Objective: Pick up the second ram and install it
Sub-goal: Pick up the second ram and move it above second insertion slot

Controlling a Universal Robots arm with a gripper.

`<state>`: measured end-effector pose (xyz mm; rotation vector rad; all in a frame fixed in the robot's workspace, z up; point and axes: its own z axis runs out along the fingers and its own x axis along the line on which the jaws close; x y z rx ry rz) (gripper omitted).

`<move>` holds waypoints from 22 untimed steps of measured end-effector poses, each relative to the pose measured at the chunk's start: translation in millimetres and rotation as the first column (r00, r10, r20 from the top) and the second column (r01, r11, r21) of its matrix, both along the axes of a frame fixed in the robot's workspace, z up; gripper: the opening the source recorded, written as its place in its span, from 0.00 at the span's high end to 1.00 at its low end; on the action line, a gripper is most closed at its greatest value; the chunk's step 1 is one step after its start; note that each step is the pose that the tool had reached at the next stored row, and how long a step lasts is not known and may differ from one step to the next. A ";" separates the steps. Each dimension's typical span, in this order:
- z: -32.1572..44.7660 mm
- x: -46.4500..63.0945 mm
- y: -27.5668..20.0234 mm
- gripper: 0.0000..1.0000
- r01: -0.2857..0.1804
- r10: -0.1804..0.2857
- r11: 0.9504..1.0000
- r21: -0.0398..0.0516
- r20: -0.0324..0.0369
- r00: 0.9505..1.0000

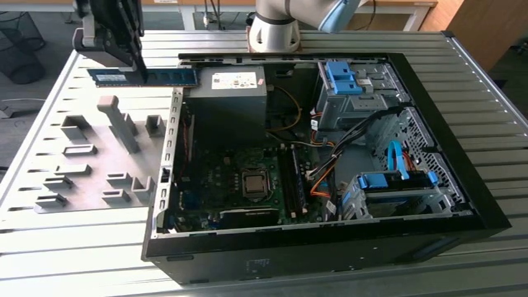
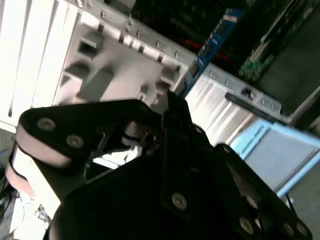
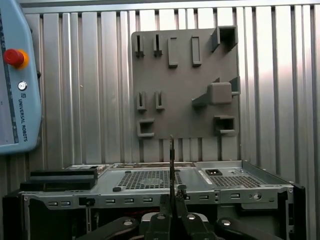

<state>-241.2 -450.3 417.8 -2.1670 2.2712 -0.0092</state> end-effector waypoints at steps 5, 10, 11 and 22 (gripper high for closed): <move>-0.3 -1.7 0.2 0.86 0.000 0.000 1.000 0.000 0.000 1.000; -0.4 -2.3 0.2 0.86 0.000 0.000 1.000 0.000 0.000 1.000; -0.3 -1.8 0.2 0.86 0.000 0.000 1.000 0.000 0.000 1.000; -0.3 -1.0 0.3 0.86 0.000 0.000 1.000 0.000 0.000 1.000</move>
